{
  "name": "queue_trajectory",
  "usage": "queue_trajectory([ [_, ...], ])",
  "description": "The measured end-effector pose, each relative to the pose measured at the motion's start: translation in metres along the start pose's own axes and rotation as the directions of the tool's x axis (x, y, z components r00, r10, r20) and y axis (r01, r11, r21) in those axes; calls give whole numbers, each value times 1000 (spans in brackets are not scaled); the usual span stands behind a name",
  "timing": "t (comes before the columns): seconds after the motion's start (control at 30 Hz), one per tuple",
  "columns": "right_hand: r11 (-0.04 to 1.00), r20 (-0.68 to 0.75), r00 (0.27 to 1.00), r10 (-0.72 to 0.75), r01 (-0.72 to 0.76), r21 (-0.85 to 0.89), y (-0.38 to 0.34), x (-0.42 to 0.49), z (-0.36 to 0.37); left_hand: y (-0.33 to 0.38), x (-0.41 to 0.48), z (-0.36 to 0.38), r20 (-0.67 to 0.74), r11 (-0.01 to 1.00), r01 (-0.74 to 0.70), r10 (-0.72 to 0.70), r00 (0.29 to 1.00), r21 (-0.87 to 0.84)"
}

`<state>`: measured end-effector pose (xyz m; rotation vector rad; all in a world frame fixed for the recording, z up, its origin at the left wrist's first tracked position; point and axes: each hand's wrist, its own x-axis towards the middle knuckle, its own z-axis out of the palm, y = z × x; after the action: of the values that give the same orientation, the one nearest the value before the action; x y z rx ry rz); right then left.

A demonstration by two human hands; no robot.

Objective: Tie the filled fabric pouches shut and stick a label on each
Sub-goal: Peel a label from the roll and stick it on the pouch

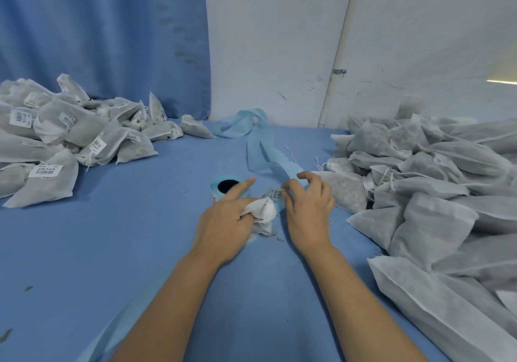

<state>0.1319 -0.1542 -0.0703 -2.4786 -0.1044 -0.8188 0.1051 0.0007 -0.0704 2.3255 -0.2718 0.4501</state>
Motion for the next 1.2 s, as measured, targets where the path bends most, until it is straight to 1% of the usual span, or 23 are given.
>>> queue_trajectory([
  [0.07, 1000, 15, 1000, -9, 9, 9, -1, -1, -2, 5, 1, 5, 18, 989, 48, -46, 999, -143],
  [0.1, 1000, 28, 999, -15, 15, 15, -2, -1, -2, 8, 1, 6, 17, 965, 77, -75, 997, -250],
  [0.17, 999, 23, 999, -28, 27, 29, -2, 0, -4, 12, 0, 5, 24, 887, 105, -106, 994, -450],
  [0.23, 995, -36, 999, -29, 32, 91, -6, -1, -4, 14, -1, 3, 20, 830, 104, -112, 994, -547],
  [0.27, 982, -75, 997, -5, 19, 186, -8, -2, -4, 14, -1, 3, 10, 812, 97, -111, 994, -575],
  [0.3, 947, -85, 995, 52, -22, 320, -10, -3, -5, 14, -2, 2, 2, 797, 91, -111, 994, -597],
  [0.33, 889, -46, 992, 122, -88, 450, -13, -5, -5, 15, -2, 2, 0, 779, 92, -117, 993, -620],
  [0.37, 832, 32, 984, 173, -164, 530, -15, -7, -4, 15, -3, 2, 6, 756, 99, -125, 992, -647],
  [0.4, 796, 108, 976, 192, -219, 565, -16, -9, -4, 16, -3, 1, 15, 735, 107, -131, 991, -670],
  [0.47, 749, 219, 961, 166, -267, 607, -14, -12, -3, 18, -3, -1, 36, 716, 112, -120, 992, -689],
  [0.53, 701, 294, 948, 124, -293, 650, -12, -14, -5, 19, -3, -2, 64, 715, 118, -103, 993, -689],
  [0.67, 638, 370, 923, 107, -349, 687, -11, -17, -8, 19, -4, -2, 97, 738, 129, -86, 992, -663],
  [0.83, 583, 314, 940, 136, -332, 741, -12, -16, -11, 19, -5, -3, 111, 743, 146, -98, 989, -653],
  [1.1, 630, 263, 950, 169, -309, 712, -9, -15, -9, 22, -5, -5, 116, 754, 157, -107, 987, -638],
  [1.2, 595, 261, 939, 226, -345, 726, -6, -14, -9, 21, -6, -5, 118, 755, 156, -105, 987, -637],
])
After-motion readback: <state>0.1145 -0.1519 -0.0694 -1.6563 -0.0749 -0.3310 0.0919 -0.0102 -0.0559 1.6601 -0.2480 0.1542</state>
